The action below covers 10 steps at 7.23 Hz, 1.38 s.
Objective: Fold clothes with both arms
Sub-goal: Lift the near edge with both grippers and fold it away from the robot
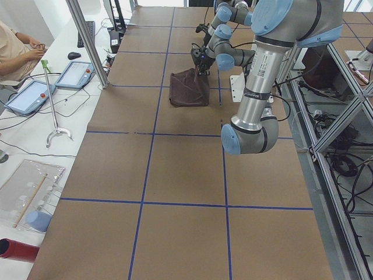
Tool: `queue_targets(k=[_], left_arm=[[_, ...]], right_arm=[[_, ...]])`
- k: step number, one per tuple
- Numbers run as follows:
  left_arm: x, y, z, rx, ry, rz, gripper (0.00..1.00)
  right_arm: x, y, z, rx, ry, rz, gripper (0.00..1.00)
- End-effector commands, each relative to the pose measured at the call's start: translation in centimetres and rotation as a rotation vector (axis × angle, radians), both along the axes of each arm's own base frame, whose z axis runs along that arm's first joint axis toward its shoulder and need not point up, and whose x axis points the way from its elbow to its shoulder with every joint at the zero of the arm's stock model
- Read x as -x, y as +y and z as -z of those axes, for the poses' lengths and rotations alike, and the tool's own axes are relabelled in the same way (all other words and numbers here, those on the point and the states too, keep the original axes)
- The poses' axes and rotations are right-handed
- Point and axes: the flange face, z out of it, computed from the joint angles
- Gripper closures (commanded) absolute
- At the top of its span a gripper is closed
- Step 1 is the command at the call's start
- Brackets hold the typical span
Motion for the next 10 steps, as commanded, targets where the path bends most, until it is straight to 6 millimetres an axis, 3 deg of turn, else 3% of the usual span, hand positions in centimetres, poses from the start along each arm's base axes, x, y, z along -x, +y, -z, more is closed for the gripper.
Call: queue_targets(k=[1,3,6,7,8,10], left_arm=[[-2.9,-4.7,-2.7,-0.033,-0.028,0.026,1.00],[-5.5,-7.7,-6.3,-0.034,-0.035,0.048,1.00],[-6.8,-8.6,-8.5,-0.028,-0.066,0.047,1.00],[-6.9,-8.6,-8.7,-0.077,-0.096,0.010,0.10],[-6.3,-8.6,-8.0,-0.151,-0.116,-0.033,0.00],[-4.1,-10.0,-7.8,-0.200,-0.124,-0.126,0.00]], right_arm=[[3.8,-5.8,-3.1,-0.013,0.002,-0.035,1.00],[6.8,-8.6,-5.3,-0.018,0.022,-0.046,1.00],[7.3,-8.9,-6.0,-0.014,0.035,-0.045,1.00],[7.6,-8.7,-5.8,-0.073,0.079,0.022,0.01],[7.2,-8.6,-4.0,-0.117,0.070,0.064,0.00],[5.3,-7.5,-0.5,-0.141,0.008,0.137,0.00]])
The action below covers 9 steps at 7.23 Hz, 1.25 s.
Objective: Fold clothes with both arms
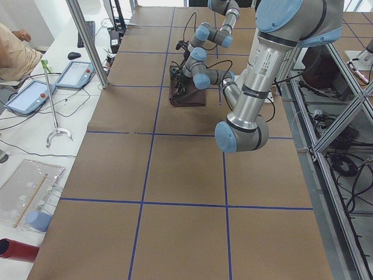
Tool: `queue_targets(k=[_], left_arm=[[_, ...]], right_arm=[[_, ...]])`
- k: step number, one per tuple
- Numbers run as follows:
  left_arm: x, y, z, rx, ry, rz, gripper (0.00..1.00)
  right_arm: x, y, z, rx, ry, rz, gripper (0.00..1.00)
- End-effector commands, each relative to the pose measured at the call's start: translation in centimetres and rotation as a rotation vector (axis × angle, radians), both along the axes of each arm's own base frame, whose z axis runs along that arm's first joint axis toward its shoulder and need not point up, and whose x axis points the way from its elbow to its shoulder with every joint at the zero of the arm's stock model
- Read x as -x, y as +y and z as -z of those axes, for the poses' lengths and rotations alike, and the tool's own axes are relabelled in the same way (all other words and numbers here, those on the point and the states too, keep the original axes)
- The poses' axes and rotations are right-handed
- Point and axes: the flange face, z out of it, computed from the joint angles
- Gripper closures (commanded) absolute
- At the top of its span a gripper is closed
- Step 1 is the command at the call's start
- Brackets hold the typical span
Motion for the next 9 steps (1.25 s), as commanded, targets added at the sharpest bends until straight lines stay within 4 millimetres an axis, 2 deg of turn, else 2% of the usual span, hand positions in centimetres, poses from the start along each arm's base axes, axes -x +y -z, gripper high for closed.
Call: queue_targets(k=[1,3,4,6,8,9], left_arm=[[2.6,-1.4,0.2,-0.051,-0.012,-0.096,0.00],[2.6,-1.4,0.2,-0.048,-0.010,-0.094,0.00],[2.6,-1.4,0.3,-0.048,-0.008,-0.093,0.00],[2.8,-1.3,0.5,-0.047,-0.003,-0.093,0.00],[2.8,-1.3,0.5,-0.048,-0.002,-0.093,0.00],[2.9,-1.2,0.6,-0.049,-0.001,-0.093,0.00]], right_arm=[[0.1,2.7,2.1,-0.047,-0.016,0.082,0.00],[3.5,7.2,1.4,-0.185,0.087,0.155,0.00],[4.1,7.7,0.7,-0.211,0.157,0.188,0.00],[5.3,6.8,-1.4,-0.248,0.261,0.193,0.00],[6.9,6.3,-1.7,-0.242,0.285,0.191,0.00],[6.9,6.0,-2.0,-0.241,0.294,0.188,0.00]])
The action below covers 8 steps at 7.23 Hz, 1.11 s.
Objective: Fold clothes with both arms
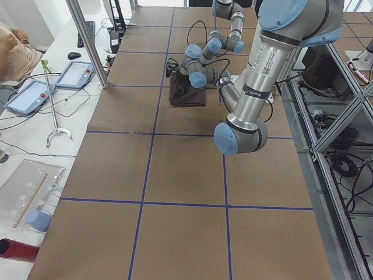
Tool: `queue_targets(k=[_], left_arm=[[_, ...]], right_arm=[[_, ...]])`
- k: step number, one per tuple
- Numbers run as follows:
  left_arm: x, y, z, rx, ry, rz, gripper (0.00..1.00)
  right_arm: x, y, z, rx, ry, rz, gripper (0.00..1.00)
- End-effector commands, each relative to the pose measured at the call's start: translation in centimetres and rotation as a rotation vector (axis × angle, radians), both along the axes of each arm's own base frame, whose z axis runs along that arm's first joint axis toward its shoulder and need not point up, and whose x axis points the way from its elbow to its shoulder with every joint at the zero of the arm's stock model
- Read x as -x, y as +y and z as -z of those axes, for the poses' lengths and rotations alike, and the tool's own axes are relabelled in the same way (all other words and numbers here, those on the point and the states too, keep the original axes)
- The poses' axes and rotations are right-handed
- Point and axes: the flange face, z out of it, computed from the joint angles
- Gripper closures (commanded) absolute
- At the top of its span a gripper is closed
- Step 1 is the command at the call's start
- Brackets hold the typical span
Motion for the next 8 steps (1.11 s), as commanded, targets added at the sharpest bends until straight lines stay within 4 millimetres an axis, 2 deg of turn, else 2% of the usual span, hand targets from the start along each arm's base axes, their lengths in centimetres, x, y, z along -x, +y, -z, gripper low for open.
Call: queue_targets(k=[1,2,3,4,6,7,8], left_arm=[[0.1,0.1,0.1,-0.001,0.003,0.000,0.00],[0.4,0.3,0.6,-0.007,0.013,-0.002,0.00],[0.6,0.4,0.9,-0.011,0.019,-0.002,0.00],[1.0,0.7,1.5,-0.016,0.031,-0.002,0.00],[1.2,0.8,1.1,-0.013,0.028,-0.001,0.00],[1.1,0.9,1.1,-0.011,0.027,-0.002,0.00],[1.0,1.0,1.1,-0.009,0.028,-0.005,0.00]], right_arm=[[-0.4,-1.7,-0.3,0.000,0.017,-0.022,0.00],[-0.6,-3.7,-1.3,0.004,0.036,-0.050,0.00],[-0.9,-6.2,-1.3,0.004,0.052,-0.079,0.00],[-1.1,-9.2,-2.2,0.016,0.083,-0.116,0.00],[-3.0,-16.3,-2.1,0.025,0.136,-0.162,0.00],[-3.7,-20.1,-1.2,0.047,0.136,-0.181,0.00],[-5.0,-22.8,-0.2,0.059,0.052,-0.183,0.00]])
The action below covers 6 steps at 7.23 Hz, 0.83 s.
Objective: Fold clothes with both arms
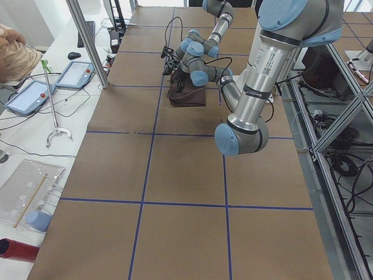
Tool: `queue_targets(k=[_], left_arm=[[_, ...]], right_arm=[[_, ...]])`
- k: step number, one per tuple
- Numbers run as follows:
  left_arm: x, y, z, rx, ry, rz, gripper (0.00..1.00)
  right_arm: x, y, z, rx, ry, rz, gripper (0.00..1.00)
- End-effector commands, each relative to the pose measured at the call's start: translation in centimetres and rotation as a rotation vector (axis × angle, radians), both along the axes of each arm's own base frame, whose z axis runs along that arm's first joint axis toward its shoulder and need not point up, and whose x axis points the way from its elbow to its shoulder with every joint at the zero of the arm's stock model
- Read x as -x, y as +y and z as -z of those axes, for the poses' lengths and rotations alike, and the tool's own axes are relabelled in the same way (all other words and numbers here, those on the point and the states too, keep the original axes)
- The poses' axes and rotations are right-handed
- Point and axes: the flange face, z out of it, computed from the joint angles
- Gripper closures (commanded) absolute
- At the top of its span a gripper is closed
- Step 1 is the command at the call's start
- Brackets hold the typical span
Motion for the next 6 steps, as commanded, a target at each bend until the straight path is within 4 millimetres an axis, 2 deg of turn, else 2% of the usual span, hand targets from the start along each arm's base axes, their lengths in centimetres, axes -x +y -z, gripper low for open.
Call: queue_targets(k=[1,2,3,4,5,6], left_arm=[[-0.2,0.2,0.1,0.006,0.004,-0.002,0.00],[-0.2,0.2,0.1,0.007,0.005,-0.001,0.00],[-0.2,0.2,0.0,0.008,0.003,-0.001,0.00],[-0.3,0.1,-0.2,0.010,-0.001,0.000,0.00],[-0.4,0.2,-0.2,0.012,0.002,0.000,0.00],[-0.4,0.2,-0.2,0.014,0.003,0.002,0.00]], right_arm=[[-1.8,-3.9,2.0,0.020,-0.127,0.038,0.00],[-2.7,-3.0,3.4,0.014,-0.162,0.053,0.00],[-3.6,0.0,3.6,0.010,-0.178,0.072,0.00],[-4.1,4.6,4.1,0.016,-0.173,0.100,0.00],[-3.1,9.6,4.7,-0.001,-0.162,0.095,0.00],[-2.4,13.0,4.0,-0.022,-0.148,0.100,0.00]])
